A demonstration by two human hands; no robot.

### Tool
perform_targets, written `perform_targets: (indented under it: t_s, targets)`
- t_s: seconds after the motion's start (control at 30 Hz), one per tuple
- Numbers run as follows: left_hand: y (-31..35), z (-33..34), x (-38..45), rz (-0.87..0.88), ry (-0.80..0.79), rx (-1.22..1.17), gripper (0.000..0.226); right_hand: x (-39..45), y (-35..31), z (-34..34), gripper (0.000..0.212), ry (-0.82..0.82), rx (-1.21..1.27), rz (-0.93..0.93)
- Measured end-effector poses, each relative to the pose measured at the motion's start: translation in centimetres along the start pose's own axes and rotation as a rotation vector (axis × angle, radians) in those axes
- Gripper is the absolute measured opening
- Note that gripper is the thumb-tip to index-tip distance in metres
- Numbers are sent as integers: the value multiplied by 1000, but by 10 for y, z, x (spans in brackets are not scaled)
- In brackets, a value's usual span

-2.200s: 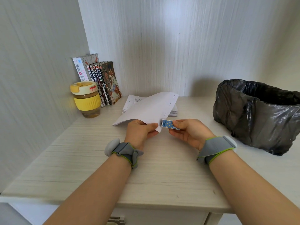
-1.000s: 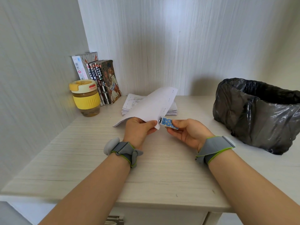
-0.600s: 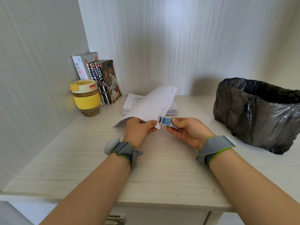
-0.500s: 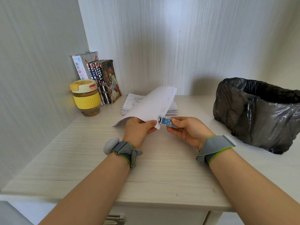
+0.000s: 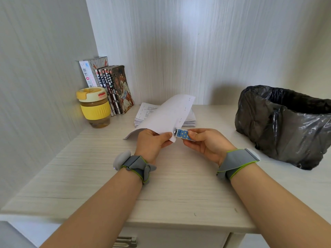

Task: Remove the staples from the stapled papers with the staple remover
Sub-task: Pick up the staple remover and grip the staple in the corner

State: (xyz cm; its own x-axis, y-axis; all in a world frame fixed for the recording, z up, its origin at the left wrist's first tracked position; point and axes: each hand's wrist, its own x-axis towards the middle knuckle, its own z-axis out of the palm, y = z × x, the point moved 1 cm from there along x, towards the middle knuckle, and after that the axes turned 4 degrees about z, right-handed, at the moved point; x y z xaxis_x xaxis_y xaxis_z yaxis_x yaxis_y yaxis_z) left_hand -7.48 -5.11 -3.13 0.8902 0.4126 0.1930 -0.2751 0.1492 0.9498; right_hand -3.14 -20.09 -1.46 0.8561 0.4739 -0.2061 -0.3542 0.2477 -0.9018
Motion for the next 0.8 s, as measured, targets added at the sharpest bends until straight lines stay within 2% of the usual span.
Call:
perform_targets:
  t_s: [0.13, 0.3, 0.43, 0.8]
  targets:
    - [-1, -2, 1, -7, -6, 5, 18, -1, -1, 1, 25, 9, -43, -22]
    - [-2, -2, 2, 22, -31, 12, 20, -2, 1, 3, 27, -52, 44, 71]
    - [0, 0, 0, 43, -13, 9, 14, -2, 0, 5, 21, -74, 121, 109]
    - [5, 4, -3, 102, -23, -12, 31, -3, -2, 3, 15, -69, 183, 131]
